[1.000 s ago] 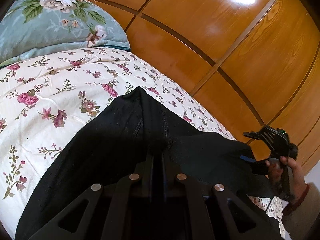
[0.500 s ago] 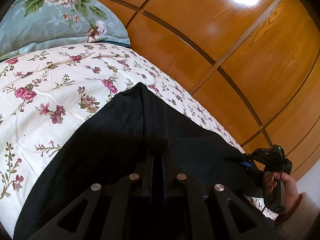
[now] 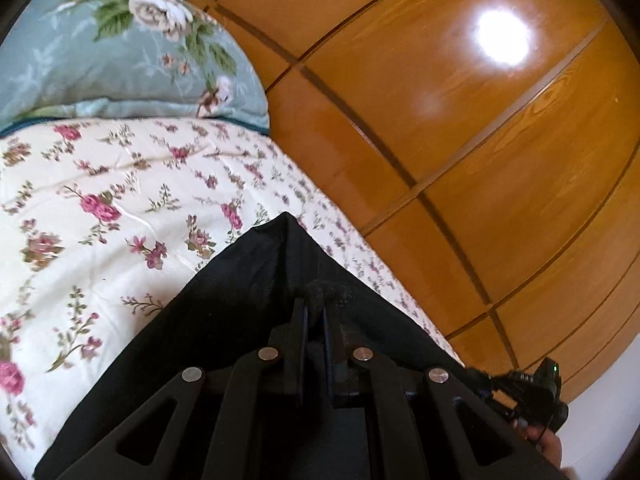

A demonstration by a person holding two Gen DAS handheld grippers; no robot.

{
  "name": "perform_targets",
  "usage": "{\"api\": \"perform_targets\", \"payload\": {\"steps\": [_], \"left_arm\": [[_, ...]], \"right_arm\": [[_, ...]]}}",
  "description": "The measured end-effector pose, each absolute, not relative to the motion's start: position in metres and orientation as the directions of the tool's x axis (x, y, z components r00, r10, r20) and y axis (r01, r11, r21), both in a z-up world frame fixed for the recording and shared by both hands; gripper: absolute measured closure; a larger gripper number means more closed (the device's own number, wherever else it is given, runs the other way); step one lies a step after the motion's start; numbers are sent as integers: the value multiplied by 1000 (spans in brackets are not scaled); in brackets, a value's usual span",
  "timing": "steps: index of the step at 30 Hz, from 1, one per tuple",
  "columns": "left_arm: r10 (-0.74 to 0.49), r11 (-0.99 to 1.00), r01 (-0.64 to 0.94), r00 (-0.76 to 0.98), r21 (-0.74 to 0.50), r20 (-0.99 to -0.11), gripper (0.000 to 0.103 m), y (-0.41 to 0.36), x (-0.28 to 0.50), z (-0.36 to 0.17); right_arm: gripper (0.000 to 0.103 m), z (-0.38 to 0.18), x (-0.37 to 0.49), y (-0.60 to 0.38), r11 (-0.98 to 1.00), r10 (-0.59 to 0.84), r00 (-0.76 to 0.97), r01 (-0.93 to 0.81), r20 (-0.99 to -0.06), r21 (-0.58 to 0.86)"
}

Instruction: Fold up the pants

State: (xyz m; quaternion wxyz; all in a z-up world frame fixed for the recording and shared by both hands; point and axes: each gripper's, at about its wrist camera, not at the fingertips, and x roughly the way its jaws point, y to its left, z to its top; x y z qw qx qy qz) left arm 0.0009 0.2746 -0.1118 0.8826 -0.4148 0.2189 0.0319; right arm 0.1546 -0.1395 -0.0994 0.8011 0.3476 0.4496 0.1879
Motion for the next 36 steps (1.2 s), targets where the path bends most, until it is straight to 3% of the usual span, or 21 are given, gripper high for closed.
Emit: {"api": "perform_targets", "payload": {"steps": [5, 14, 15, 18, 19, 28, 36], "left_arm": [[-111, 649, -225, 917, -727, -384, 97, 275, -17, -103], [-78, 638, -242, 924, -731, -373, 96, 284, -60, -114], [-76, 634, -259, 917, -729, -391, 94, 282, -65, -120], [-46, 621, -307, 905, -722, -424, 64, 280, -82, -131], [-57, 604, -304, 905, -736, -421, 59, 279, -91, -135], [-217, 552, -194, 906, -811, -364, 42, 252, -114, -137], [-240, 509, -289, 857, -811, -456, 41, 252, -58, -147]], "right_arm": [[94, -97, 114, -149, 638, 679, 512, -56, -527, 768], [94, -117, 56, -139, 647, 719, 456, -164, -524, 745], [94, -124, 52, -140, 646, 721, 445, -157, -530, 747], [94, -149, 44, -141, 663, 710, 418, -124, -567, 738], [94, -157, 42, -141, 665, 709, 408, -117, -575, 737], [94, -167, 39, -134, 689, 699, 413, -169, -584, 705], [94, -165, 32, -141, 677, 705, 424, -163, -569, 718]]}}
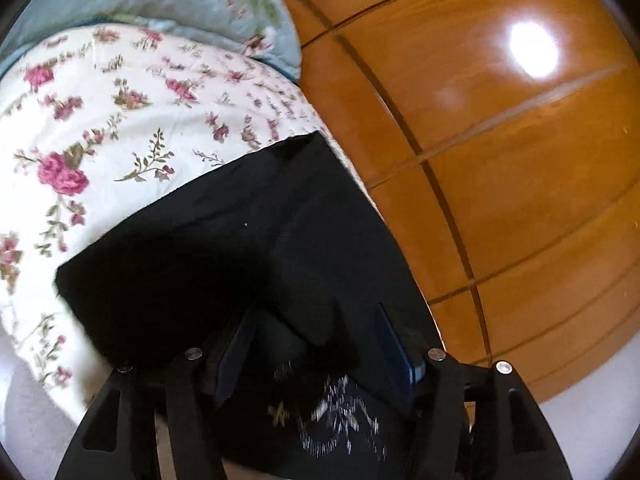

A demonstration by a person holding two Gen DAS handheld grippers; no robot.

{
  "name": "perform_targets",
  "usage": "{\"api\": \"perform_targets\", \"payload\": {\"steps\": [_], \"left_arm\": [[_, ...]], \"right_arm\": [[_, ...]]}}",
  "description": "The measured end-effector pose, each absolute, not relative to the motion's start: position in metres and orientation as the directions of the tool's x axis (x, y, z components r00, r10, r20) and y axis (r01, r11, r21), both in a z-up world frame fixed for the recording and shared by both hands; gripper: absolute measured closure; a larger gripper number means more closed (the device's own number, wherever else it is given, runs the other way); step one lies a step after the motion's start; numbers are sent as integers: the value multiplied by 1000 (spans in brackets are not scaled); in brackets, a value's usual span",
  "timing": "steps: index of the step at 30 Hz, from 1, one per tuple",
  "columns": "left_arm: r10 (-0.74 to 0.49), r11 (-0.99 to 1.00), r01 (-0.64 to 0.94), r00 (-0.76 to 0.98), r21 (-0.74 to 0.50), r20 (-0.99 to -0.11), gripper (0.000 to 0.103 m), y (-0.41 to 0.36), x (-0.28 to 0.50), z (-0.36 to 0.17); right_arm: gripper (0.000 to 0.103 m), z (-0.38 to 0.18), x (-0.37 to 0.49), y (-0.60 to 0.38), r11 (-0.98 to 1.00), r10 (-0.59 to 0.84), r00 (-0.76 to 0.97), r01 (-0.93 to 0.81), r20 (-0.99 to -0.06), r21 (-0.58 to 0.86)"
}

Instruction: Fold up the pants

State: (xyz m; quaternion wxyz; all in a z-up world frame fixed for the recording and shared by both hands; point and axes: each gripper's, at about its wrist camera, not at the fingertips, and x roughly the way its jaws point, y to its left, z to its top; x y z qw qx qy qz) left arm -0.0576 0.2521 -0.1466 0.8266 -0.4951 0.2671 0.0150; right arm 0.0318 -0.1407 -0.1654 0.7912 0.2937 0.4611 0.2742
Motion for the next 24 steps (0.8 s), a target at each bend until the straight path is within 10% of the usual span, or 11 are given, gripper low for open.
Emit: {"api": "perform_targets", "payload": {"steps": [3, 6, 11, 20, 24], "left_arm": [[-217, 514, -303, 859, -802, -464, 43, 252, -52, -143], [-220, 533, -304, 851, -789, -476, 78, 252, -46, -141], [-236, 510, -288, 859, -810, -455, 93, 254, -47, -143], [-233, 485, -242, 891, -841, -391, 96, 258, -57, -130], [-239, 478, -226, 896, -848, -374, 97, 265, -58, -117]], "right_arm": [[94, -166, 28, -149, 665, 712, 421, -149, -562, 732], [91, -163, 22, -157, 642, 729, 402, -123, -554, 756], [53, -161, -1, -181, 549, 791, 375, -86, -483, 831], [56, -170, 20, -207, 509, 681, 566, 92, -466, 856], [93, -173, 35, -212, 517, 674, 546, 131, -497, 846]]}}
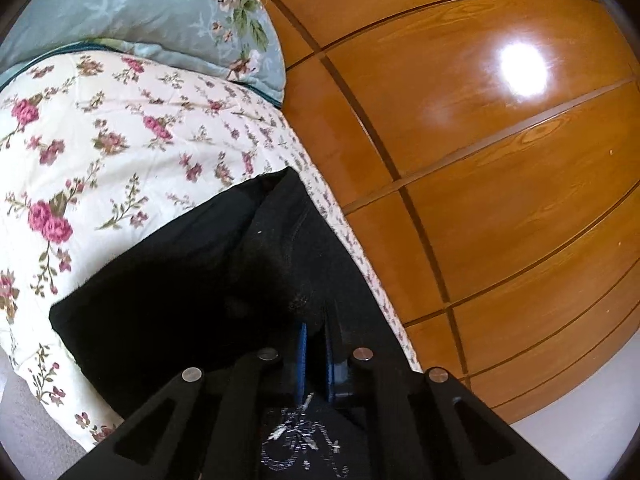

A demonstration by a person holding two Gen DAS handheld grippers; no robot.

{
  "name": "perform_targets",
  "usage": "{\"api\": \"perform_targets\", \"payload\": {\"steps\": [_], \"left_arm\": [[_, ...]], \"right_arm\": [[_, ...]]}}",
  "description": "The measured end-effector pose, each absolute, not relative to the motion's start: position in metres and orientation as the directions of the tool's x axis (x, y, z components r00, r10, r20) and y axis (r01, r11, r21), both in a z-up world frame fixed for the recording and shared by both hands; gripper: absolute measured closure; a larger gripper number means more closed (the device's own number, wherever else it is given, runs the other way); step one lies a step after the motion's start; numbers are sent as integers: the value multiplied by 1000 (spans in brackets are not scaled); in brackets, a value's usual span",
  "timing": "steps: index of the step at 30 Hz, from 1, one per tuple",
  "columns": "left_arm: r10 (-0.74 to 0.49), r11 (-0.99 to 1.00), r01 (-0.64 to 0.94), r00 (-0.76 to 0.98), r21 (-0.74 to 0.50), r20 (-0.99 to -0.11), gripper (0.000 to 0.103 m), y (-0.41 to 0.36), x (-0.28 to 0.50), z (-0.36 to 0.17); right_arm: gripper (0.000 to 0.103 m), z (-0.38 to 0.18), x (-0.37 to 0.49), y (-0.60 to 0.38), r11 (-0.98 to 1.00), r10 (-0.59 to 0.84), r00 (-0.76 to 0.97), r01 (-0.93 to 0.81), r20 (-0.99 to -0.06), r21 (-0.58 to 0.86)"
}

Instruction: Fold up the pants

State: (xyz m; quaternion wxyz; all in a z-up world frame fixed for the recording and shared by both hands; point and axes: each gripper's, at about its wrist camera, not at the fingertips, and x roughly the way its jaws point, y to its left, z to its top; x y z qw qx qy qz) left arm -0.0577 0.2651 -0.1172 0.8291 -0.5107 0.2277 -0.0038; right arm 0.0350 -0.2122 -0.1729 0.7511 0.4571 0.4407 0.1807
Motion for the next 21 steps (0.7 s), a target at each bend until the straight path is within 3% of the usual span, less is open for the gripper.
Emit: {"api": "perform_targets", "payload": {"steps": [7, 10, 17, 19, 21], "left_arm": [[-251, 488, -145, 921, -861, -298, 97, 279, -63, -82], [-223, 479, -138, 936, -867, -273, 97, 291, -76, -78], [-194, 509, -316, 864, -800, -465, 97, 295, -106, -133], [-187, 512, -376, 829, -772, -527, 97, 291, -110, -157], [-187, 497, -365, 841, -787, -508, 97, 289, -113, -167]], "right_arm": [[94, -67, 9, -206, 637, 701, 588, -262, -404, 725], [94, -43, -9, -196, 642, 736, 540, -366, -408, 674], [94, -126, -24, -177, 690, 723, 318, -289, -613, 664], [94, -150, -26, -179, 707, 706, 291, -242, -646, 664], [95, -164, -27, -191, 681, 728, 291, -203, -621, 703]]}}
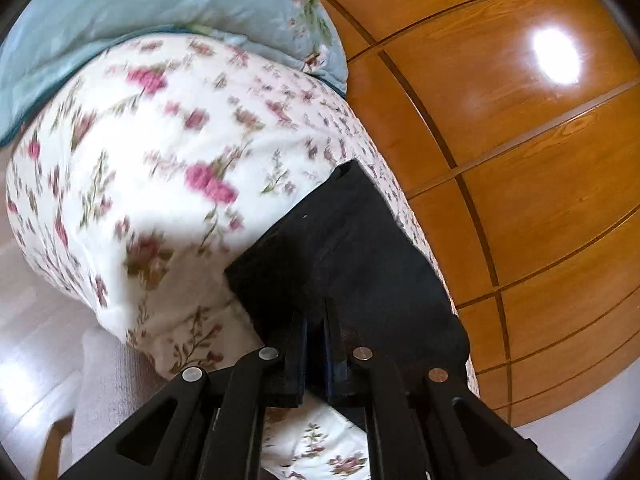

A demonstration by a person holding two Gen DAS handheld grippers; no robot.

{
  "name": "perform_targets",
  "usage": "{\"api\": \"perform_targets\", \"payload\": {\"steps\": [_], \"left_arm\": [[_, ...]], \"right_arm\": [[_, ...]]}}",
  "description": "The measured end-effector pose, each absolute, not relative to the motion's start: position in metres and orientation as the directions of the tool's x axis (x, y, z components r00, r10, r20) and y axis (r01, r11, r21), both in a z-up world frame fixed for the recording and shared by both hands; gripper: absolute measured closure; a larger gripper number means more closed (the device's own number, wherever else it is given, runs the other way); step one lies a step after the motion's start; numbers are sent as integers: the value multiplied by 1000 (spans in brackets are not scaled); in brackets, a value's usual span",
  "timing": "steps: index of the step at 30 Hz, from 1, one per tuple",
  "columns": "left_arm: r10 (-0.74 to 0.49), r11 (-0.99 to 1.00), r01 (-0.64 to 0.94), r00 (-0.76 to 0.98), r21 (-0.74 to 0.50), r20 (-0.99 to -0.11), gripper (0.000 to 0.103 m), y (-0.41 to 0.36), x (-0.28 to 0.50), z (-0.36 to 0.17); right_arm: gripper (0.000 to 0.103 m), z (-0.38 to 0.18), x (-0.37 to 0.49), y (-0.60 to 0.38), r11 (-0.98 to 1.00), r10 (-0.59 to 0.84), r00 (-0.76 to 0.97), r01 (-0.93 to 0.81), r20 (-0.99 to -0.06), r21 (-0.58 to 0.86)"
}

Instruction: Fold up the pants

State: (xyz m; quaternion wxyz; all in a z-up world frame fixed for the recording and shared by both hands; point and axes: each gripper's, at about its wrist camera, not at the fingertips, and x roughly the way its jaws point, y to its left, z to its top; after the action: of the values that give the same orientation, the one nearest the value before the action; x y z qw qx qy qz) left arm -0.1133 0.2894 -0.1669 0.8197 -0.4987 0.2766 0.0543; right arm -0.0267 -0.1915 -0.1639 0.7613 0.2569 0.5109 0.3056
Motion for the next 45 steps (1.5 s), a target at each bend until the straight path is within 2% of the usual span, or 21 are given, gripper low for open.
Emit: {"api": "perform_targets", "payload": {"steps": [6, 9, 12, 16, 20, 23, 25, 30, 35, 38, 42, 45], "left_arm": [[-174, 519, -335, 860, -787, -481, 97, 287, -115, -154], [-147, 529, -312, 882, -789, -447, 97, 290, -122, -137], [-142, 554, -329, 868, -765, -476, 97, 289, -128, -131], [-148, 551, -385, 828, -741, -541, 97, 282, -133, -154], [-145, 543, -383, 834, -747, -533, 96, 282, -135, -156], [-110, 556, -386, 844, -736, -525, 91, 283, -136, -145], [-52, 567, -402, 854, -719, -518, 85, 285, -142, -136], [104, 622, -441, 866, -647, -490, 82, 296, -136, -101], [49, 649, -389, 879, -654, -474, 81, 291, -103, -85], [-26, 728, -316, 874, -609, -485, 79, 258, -71, -79], [-179, 824, -166, 830, -542, -528, 78, 199, -31, -84], [-297, 852, -52, 771, -520, -563, 78, 151, -13, -96]], "right_arm": [[95, -156, -23, -190, 683, 728, 299, -238, -617, 690], [95, -142, -29, -196, 650, 757, 307, -263, -577, 713], [95, -137, -32, -194, 665, 746, 300, -304, -594, 682], [95, -159, -27, -189, 685, 729, 257, -255, -635, 683], [95, -170, -26, -195, 675, 736, 268, -219, -622, 704], [88, -162, -29, -195, 676, 735, 279, -234, -618, 699], [76, -154, -33, -200, 680, 731, 303, -249, -611, 690], [73, -144, -41, -217, 707, 699, 365, -219, -615, 672], [72, -135, -49, -260, 729, 636, 484, -123, -601, 673], [71, -128, -55, -294, 739, 579, 570, -64, -583, 671], [66, -123, -59, -346, 768, 440, 677, 57, -590, 638], [66, -126, -51, -396, 742, 334, 744, 171, -579, 648]]}}
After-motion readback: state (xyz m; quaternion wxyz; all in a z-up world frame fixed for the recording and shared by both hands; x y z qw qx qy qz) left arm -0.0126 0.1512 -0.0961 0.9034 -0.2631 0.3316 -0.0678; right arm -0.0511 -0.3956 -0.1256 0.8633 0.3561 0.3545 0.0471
